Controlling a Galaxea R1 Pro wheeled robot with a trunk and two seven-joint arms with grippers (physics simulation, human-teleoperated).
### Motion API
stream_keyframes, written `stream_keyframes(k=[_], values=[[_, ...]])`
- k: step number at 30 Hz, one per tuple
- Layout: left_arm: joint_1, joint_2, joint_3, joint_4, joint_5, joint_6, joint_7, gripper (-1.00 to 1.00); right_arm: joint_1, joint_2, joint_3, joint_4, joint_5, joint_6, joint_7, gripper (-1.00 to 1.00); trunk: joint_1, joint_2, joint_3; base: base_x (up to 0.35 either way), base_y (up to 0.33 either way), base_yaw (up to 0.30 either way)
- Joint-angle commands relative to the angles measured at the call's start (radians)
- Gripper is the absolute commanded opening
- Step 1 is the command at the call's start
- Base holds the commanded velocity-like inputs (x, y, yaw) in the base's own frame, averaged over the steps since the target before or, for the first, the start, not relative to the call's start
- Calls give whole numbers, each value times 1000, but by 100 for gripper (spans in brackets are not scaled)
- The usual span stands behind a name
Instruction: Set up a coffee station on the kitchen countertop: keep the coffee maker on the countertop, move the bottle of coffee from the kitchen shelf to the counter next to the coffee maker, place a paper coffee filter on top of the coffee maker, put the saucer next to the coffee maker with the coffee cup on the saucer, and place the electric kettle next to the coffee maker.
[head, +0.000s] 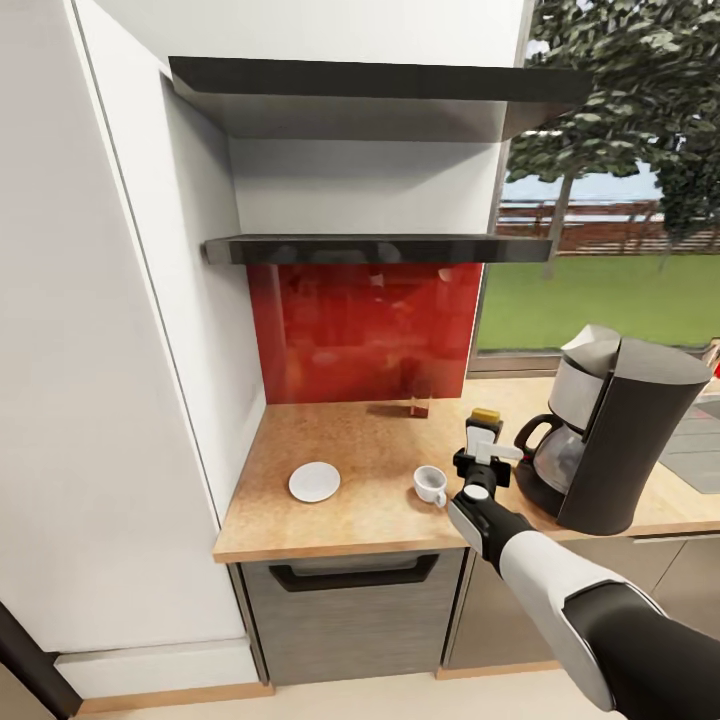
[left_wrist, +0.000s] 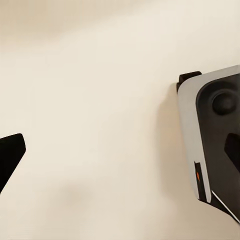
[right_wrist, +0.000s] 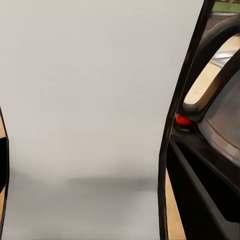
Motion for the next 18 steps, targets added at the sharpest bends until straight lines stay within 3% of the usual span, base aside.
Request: stream_keyframes(k=[1, 18], values=[[-1, 0, -6, 1, 11, -2, -6, 100, -1, 0, 8, 0, -11, -6, -5, -100, 1, -2, -2, 0, 0, 0], [-1, -1, -6, 0, 11, -3, -6, 100, 23, 0, 8, 26, -11, -6, -5, -100, 1, -2, -2, 0, -29, 0]])
